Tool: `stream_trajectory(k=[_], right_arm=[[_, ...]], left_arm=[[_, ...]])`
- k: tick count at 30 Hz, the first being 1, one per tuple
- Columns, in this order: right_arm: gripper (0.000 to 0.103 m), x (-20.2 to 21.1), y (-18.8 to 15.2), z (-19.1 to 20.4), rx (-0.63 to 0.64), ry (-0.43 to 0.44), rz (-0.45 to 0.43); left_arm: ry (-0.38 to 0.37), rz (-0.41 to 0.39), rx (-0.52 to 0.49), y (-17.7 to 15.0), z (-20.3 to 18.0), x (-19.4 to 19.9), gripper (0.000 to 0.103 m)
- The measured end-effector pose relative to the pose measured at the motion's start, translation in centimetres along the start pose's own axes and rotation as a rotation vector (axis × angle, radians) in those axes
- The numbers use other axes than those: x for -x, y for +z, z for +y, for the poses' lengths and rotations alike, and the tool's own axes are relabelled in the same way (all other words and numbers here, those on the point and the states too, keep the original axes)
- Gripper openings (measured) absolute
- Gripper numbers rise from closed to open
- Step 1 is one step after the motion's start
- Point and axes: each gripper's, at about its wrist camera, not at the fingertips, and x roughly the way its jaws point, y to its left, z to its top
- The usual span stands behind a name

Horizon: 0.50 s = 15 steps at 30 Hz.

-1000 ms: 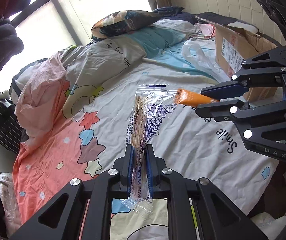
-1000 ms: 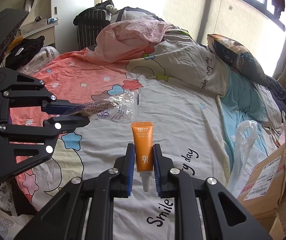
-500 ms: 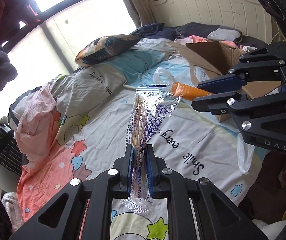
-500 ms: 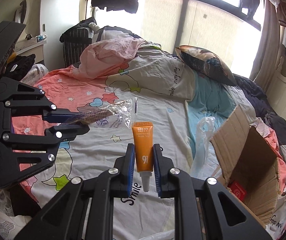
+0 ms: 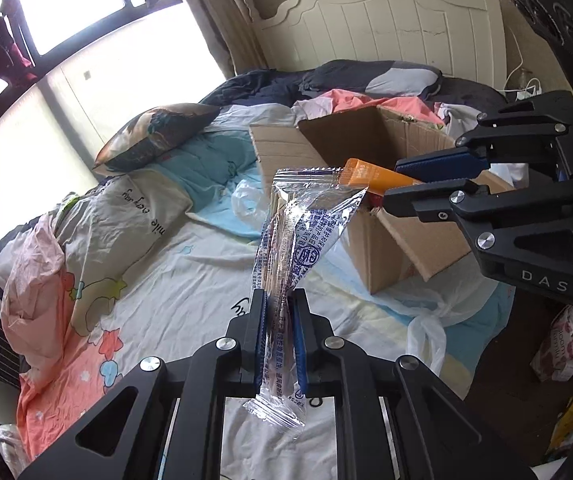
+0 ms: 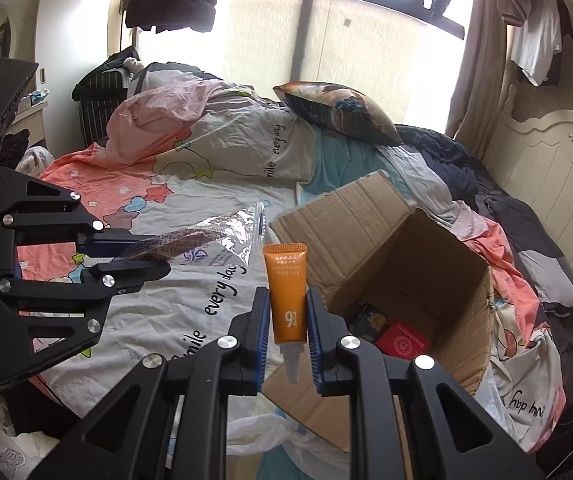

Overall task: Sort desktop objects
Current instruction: 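Carry the swab bag in the left tool and orange tube in the right tool to the box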

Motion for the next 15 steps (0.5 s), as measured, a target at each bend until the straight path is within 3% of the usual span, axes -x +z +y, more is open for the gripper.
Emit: stream_trajectory(k=[15], right_arm=[[0.017,-0.8,-2.6,-7.1,-0.092,-0.081,0.045]], left_arm=[[-0.107,-0.019,-0.075,5.8,-6.2,-2.8,0.012]])
